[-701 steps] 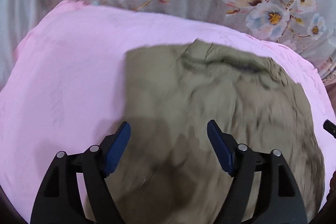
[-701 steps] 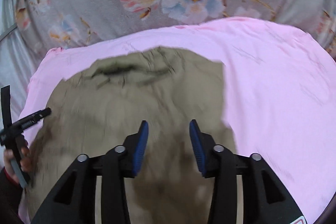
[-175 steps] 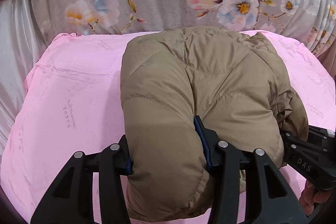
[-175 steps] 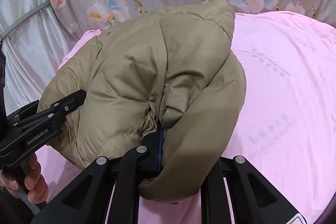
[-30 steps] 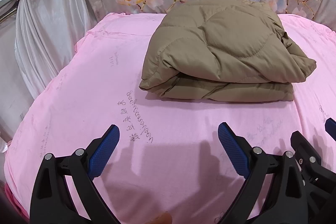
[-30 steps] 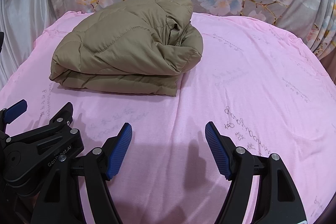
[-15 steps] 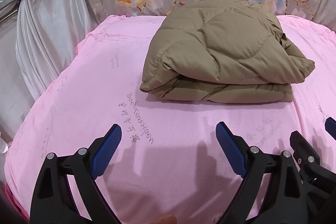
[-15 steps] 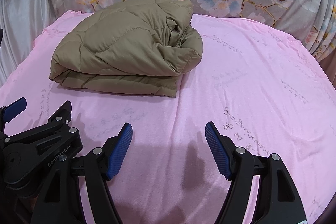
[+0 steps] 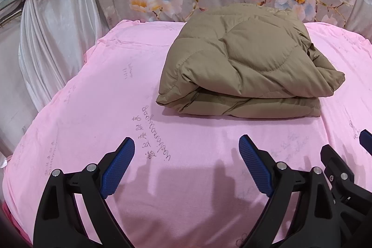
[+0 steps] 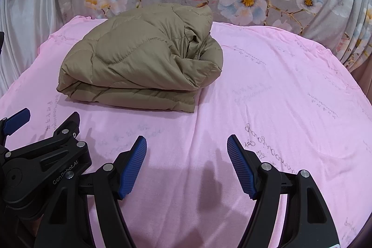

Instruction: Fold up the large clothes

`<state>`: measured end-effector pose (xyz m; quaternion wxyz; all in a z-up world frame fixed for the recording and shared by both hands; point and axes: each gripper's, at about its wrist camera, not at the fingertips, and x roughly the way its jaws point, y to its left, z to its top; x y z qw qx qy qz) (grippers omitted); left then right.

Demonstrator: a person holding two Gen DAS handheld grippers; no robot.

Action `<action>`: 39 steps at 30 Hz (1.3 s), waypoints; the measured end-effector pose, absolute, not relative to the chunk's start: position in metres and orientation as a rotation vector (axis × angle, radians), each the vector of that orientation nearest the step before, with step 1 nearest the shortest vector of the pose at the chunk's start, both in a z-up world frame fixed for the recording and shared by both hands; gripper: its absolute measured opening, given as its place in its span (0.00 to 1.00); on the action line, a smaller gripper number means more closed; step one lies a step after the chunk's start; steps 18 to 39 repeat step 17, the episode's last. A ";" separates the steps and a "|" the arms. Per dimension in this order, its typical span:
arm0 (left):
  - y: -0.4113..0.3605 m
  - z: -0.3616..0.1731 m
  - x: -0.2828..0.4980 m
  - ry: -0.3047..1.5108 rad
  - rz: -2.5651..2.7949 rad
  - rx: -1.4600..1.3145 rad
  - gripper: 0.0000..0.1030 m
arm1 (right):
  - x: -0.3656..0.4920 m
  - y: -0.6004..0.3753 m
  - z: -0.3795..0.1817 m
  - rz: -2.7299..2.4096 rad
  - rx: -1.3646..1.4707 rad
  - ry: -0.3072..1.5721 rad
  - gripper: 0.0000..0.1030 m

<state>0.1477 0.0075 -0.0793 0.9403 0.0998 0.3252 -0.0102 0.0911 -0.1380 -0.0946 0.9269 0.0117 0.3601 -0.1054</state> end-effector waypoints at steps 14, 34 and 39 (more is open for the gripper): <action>0.005 -0.080 0.145 0.661 -0.029 0.198 0.84 | 0.091 -0.137 -0.094 -0.218 0.022 0.736 0.68; 0.005 -0.080 0.145 0.661 -0.028 0.199 0.84 | 0.091 -0.137 -0.094 -0.218 0.022 0.736 0.68; 0.005 -0.080 0.145 0.661 -0.028 0.199 0.84 | 0.091 -0.137 -0.094 -0.218 0.022 0.736 0.68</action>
